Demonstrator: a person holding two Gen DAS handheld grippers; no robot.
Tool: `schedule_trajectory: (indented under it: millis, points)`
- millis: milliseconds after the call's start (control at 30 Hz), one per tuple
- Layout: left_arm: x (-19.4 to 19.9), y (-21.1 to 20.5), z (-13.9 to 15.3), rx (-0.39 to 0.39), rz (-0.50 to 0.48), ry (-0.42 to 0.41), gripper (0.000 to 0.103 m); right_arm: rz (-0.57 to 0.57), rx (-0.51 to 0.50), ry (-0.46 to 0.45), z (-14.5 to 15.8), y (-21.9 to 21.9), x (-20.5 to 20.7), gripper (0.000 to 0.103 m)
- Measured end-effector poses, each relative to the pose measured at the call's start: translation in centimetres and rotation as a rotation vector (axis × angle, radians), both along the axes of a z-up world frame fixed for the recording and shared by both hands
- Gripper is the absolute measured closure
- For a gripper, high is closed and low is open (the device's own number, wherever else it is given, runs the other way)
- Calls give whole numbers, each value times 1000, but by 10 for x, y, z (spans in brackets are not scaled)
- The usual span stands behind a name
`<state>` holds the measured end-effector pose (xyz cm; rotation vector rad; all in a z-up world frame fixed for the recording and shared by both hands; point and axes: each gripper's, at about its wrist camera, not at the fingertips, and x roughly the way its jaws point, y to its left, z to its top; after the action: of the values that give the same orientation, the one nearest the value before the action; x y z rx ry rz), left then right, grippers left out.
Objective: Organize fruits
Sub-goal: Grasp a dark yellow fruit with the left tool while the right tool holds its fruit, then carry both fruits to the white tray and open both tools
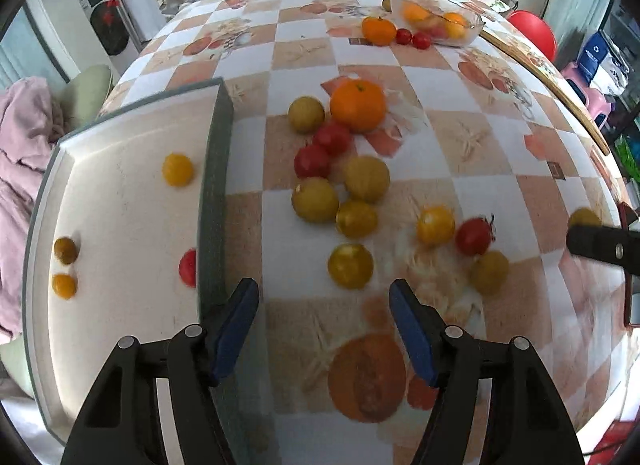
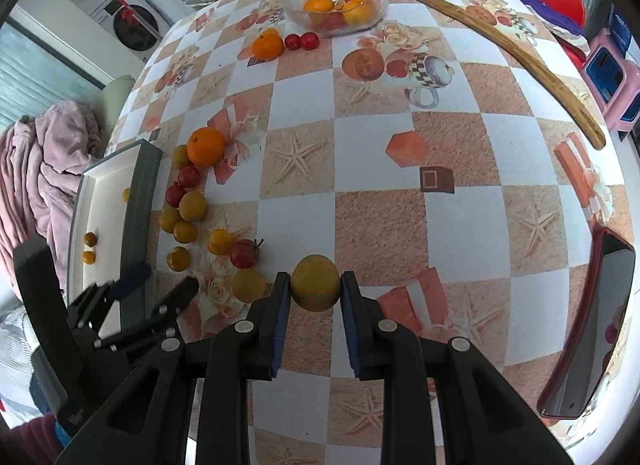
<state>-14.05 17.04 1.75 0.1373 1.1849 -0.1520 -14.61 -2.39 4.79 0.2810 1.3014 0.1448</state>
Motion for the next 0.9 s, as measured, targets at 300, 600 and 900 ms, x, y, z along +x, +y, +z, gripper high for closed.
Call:
schedule_trajectory:
  millis: [300, 600, 900]
  points:
    - [12, -17, -1, -26, -47, -4, 80, 10, 7, 1, 2, 4, 0, 76]
    - [5, 13, 22, -129, 32, 3, 80, 48, 21, -18, 8, 25, 5, 76]
    - [-7, 63, 49, -130, 120, -49, 80, 164, 39, -40, 17, 80, 12, 76]
